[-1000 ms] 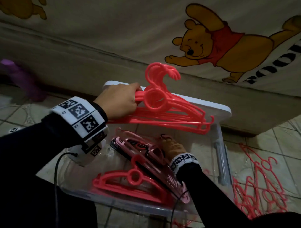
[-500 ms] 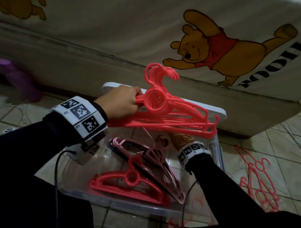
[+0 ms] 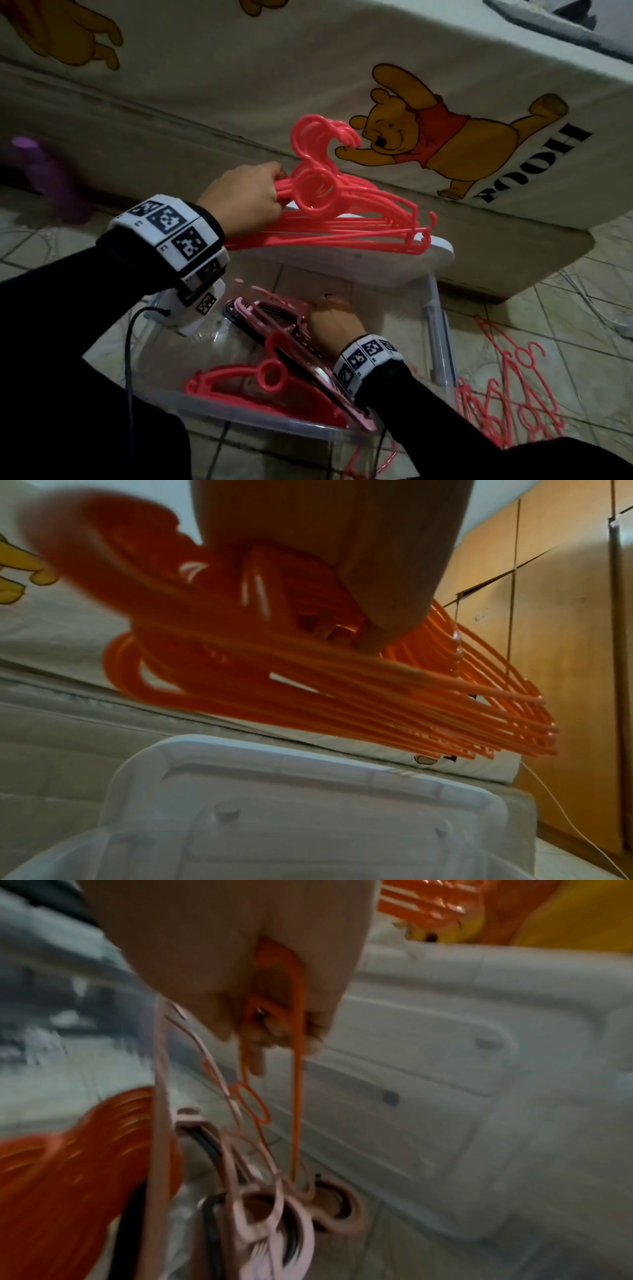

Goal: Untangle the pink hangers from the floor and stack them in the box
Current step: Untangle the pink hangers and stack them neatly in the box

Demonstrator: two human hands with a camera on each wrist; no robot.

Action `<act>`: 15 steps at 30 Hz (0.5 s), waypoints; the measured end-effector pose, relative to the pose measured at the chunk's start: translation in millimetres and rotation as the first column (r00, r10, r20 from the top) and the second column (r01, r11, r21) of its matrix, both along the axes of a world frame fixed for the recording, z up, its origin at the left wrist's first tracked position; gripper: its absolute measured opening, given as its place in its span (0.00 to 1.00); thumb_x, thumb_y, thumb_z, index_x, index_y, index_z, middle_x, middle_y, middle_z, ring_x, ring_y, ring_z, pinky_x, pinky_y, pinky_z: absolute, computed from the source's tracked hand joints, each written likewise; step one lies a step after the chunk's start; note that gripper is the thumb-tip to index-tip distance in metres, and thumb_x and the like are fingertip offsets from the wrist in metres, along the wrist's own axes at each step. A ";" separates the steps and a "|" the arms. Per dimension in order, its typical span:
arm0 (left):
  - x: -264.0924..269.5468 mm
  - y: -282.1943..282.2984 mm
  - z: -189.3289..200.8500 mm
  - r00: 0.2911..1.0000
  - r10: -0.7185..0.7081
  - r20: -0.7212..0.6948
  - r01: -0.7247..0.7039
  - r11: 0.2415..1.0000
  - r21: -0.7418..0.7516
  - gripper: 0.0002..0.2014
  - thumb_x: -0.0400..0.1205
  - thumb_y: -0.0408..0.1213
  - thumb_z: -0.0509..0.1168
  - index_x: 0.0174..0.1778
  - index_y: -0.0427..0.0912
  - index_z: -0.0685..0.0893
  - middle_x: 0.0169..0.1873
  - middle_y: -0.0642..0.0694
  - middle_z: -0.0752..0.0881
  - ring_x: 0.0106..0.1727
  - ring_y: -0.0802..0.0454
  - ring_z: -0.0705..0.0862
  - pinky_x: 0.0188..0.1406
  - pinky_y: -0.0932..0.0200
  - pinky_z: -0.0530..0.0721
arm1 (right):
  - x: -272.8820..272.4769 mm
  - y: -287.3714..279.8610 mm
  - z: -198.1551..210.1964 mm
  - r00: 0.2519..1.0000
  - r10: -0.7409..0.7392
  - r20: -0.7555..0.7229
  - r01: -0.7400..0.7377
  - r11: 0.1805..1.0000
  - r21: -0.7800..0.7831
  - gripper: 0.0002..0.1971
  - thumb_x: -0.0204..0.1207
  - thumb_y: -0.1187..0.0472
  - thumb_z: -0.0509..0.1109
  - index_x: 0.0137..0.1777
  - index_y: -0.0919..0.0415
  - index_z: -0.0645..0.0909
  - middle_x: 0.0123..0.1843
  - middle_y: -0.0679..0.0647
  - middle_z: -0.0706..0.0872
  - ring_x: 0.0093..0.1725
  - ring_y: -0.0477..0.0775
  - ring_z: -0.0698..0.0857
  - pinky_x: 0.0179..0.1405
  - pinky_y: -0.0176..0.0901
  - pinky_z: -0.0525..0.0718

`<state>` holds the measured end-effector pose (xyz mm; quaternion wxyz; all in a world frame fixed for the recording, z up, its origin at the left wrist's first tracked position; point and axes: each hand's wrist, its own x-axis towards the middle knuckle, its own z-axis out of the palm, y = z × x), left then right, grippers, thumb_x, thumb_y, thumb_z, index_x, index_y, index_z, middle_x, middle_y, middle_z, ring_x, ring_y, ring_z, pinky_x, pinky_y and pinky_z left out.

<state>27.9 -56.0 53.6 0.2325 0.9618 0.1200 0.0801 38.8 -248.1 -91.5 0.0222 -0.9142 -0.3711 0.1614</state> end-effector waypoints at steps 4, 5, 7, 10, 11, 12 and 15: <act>-0.6 -0.4 0.3 0.999 0.031 -0.010 -0.031 1.000 0.006 0.07 0.78 0.43 0.66 0.45 0.56 0.73 0.42 0.48 0.80 0.41 0.43 0.75 0.43 0.53 0.71 | 8.6 7.0 2.2 0.998 -0.062 -0.027 0.060 0.996 -0.069 0.16 0.75 0.52 0.65 0.55 0.61 0.85 0.53 0.63 0.87 0.53 0.65 0.86 0.53 0.51 0.82; -0.6 -0.9 0.8 0.999 0.034 -0.012 -0.034 0.999 0.009 0.07 0.78 0.43 0.66 0.47 0.55 0.74 0.43 0.47 0.80 0.42 0.43 0.76 0.43 0.53 0.71 | 13.0 7.4 1.5 0.993 -0.087 -0.082 0.079 0.992 -0.095 0.17 0.75 0.50 0.65 0.57 0.58 0.85 0.55 0.62 0.87 0.54 0.64 0.85 0.55 0.49 0.82; -0.3 -2.4 1.7 0.999 0.039 -0.017 -0.038 0.999 0.021 0.08 0.77 0.43 0.66 0.50 0.55 0.76 0.47 0.45 0.84 0.46 0.40 0.80 0.43 0.53 0.72 | 18.9 8.4 -2.9 0.961 -0.142 -0.237 0.116 0.986 -0.122 0.16 0.76 0.49 0.63 0.57 0.55 0.85 0.55 0.61 0.88 0.55 0.63 0.86 0.54 0.44 0.79; 0.2 -6.0 2.4 0.999 0.041 -0.020 -0.040 0.998 0.041 0.09 0.77 0.44 0.65 0.52 0.55 0.76 0.51 0.42 0.85 0.49 0.38 0.81 0.43 0.53 0.70 | 19.0 13.0 -17.1 0.892 -0.190 -0.411 0.155 0.981 -0.117 0.15 0.74 0.45 0.64 0.55 0.49 0.85 0.51 0.56 0.89 0.52 0.59 0.88 0.63 0.49 0.80; 0.7 -7.0 2.3 0.999 0.039 -0.021 -0.038 0.998 0.047 0.10 0.77 0.44 0.65 0.54 0.55 0.77 0.52 0.42 0.85 0.49 0.38 0.81 0.43 0.53 0.70 | 18.3 16.4 -22.9 0.886 -0.203 -0.417 0.157 0.977 -0.143 0.15 0.75 0.47 0.66 0.57 0.50 0.84 0.54 0.56 0.88 0.55 0.60 0.87 0.64 0.52 0.80; 1.3 -8.0 2.0 0.999 0.037 -0.021 -0.036 0.998 0.053 0.11 0.77 0.45 0.65 0.55 0.55 0.78 0.53 0.42 0.85 0.50 0.38 0.81 0.44 0.53 0.70 | 17.9 20.1 -27.6 0.882 -0.221 -0.415 0.160 0.971 -0.176 0.16 0.75 0.50 0.67 0.61 0.53 0.83 0.59 0.57 0.86 0.60 0.60 0.84 0.66 0.55 0.79; 2.8 -9.3 0.9 0.999 0.029 -0.024 -0.027 0.997 0.069 0.13 0.77 0.44 0.65 0.58 0.54 0.78 0.54 0.42 0.85 0.53 0.37 0.82 0.44 0.53 0.70 | 21.7 27.1 -35.9 0.924 -0.184 -0.335 0.112 0.968 -0.223 0.16 0.75 0.53 0.68 0.62 0.55 0.83 0.61 0.58 0.85 0.61 0.60 0.83 0.64 0.57 0.80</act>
